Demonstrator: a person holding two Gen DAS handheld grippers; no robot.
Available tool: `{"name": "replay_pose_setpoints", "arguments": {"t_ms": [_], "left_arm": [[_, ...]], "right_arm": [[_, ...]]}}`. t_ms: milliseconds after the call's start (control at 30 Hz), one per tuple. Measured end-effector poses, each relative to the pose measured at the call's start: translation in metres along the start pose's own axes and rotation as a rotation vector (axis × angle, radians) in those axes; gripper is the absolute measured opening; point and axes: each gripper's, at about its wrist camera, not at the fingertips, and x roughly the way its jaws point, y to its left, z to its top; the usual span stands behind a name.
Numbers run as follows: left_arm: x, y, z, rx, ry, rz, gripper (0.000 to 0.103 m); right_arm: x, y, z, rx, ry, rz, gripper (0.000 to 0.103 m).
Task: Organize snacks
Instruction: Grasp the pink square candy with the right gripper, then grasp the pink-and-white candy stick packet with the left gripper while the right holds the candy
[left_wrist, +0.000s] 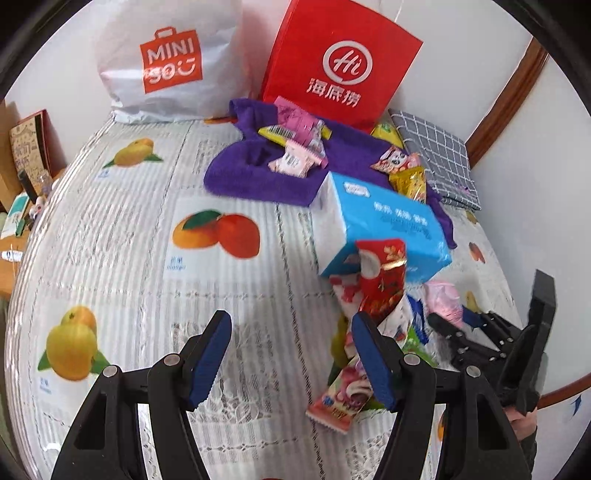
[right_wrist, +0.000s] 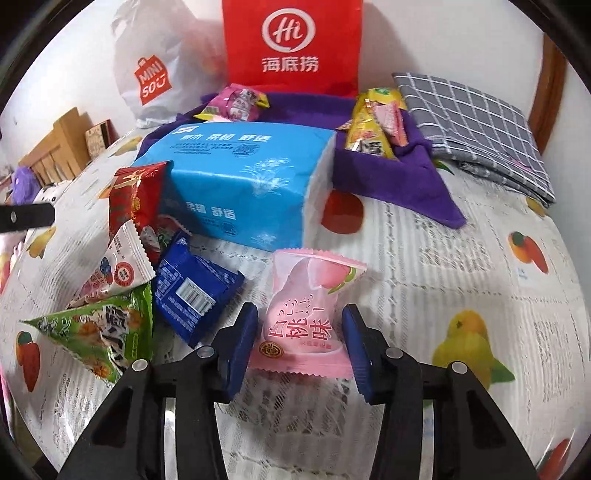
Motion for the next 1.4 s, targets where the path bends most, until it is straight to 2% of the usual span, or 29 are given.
{"name": "replay_pose_setpoints", "arguments": {"t_ms": [67, 133, 233, 367, 467, 600, 867, 967, 1100, 1233, 1400], "left_arm": [[0.003, 0.000, -0.005, 0.001, 0.008, -0.001, 0.066], [0.005, 0.000, -0.009, 0.008, 0.012, -0.004, 0.066], [0.009, -0.002, -0.018, 0.012, 0.019, -0.016, 0.066], [0.010, -0.010, -0.027, 0.025, 0.013, -0.064, 0.066], [0.011, -0.023, -0.030, 0.071, 0.015, -0.094, 0.066], [0.019, -0.042, -0.033, 0.150, 0.033, -0.095, 0.064], [0.042, -0.057, -0.038, 0.214, 0.083, -0.094, 0.061], [0.045, -0.062, -0.037, 0.232, 0.075, -0.079, 0.055], [0.047, -0.065, -0.036, 0.253, 0.073, -0.055, 0.029], [0.038, -0.057, -0.036, 0.212, 0.075, -0.111, 0.025], [0.023, -0.053, -0.035, 0.201, 0.044, -0.109, 0.024]], "right_arm": [[-0.010, -0.005, -0.005, 0.002, -0.020, -0.031, 0.046], [-0.017, -0.011, -0.009, 0.007, -0.037, -0.052, 0.041], [-0.022, -0.025, -0.016, 0.036, -0.041, -0.087, 0.041], [-0.018, -0.031, -0.024, 0.059, -0.036, -0.076, 0.040], [-0.017, -0.031, -0.025, 0.061, -0.043, -0.074, 0.041], [-0.014, -0.037, -0.025, 0.092, -0.035, -0.045, 0.042], [-0.013, -0.034, -0.024, 0.084, -0.032, -0.060, 0.042], [-0.013, -0.036, -0.024, 0.094, -0.033, -0.048, 0.042], [-0.012, -0.036, -0.024, 0.093, -0.033, -0.046, 0.042], [-0.013, -0.038, -0.024, 0.105, -0.037, -0.034, 0.042], [-0.019, -0.039, -0.026, 0.114, -0.049, -0.021, 0.040]]}}
